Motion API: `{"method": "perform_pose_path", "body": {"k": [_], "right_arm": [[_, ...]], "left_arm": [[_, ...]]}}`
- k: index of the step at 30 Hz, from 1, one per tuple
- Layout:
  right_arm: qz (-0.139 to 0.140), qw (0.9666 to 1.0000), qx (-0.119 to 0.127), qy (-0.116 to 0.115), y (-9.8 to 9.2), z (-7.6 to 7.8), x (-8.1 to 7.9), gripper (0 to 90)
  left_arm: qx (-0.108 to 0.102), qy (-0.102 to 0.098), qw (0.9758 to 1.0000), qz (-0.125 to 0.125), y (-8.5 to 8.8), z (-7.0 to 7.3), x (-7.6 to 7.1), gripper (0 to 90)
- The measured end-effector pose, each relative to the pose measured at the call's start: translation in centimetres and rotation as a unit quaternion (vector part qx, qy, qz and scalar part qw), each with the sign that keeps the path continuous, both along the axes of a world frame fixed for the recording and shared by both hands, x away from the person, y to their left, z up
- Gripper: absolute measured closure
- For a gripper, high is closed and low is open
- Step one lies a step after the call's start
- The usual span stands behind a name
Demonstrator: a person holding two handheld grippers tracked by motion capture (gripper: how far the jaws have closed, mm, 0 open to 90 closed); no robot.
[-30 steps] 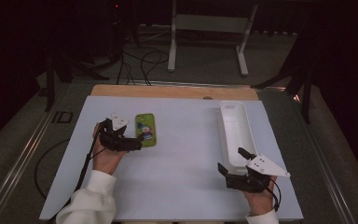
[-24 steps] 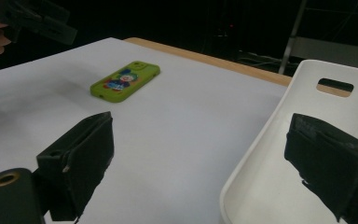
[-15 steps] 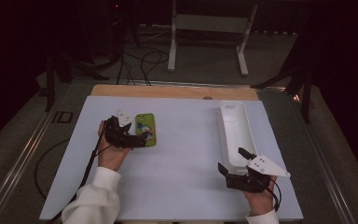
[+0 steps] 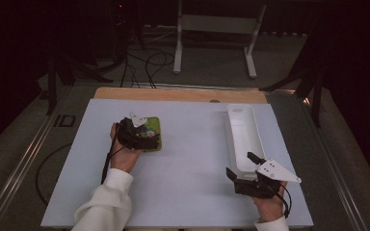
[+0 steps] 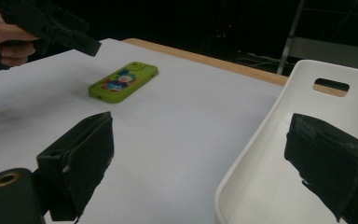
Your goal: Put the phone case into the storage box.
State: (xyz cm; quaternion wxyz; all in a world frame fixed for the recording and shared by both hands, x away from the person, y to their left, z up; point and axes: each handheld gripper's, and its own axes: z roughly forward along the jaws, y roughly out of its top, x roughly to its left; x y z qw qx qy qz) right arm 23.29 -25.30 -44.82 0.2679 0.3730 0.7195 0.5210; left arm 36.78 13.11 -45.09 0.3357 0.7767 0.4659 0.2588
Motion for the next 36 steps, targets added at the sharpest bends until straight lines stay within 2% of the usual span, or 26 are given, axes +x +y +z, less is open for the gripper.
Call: {"method": "perform_pose_path", "body": {"k": [11,17,24,32,34,36], "right_arm": [[-0.002,1.0,0.0,0.001,0.0,0.0,0.0,8.2],[-0.003,1.0,0.0,0.001,0.0,0.0,0.0,8.2],[-0.003,1.0,-0.001,0.001,-0.1,0.0,0.0,8.2],[-0.002,1.0,-0.001,0.001,0.0,-0.1,0.1,8.2],[-0.002,1.0,-0.001,0.001,0.0,-0.1,0.1,8.1],[-0.003,1.0,0.0,0.001,-0.1,-0.1,0.1,8.1]], "left_arm": [[-0.005,0.011,0.9997,0.02,0.1,-1.0,1.0,0.0],[0.006,0.019,0.9996,0.021,-0.1,-1.8,1.5,0.0],[0.007,0.02,0.9994,0.028,0.0,-2.3,1.9,0.0],[0.001,0.025,0.9987,0.044,-0.3,-2.9,2.2,0.0],[-0.007,0.029,0.9985,0.046,-0.4,-3.0,2.3,0.0],[-0.003,0.033,0.9983,0.047,-0.5,-3.2,2.4,0.0]]}}
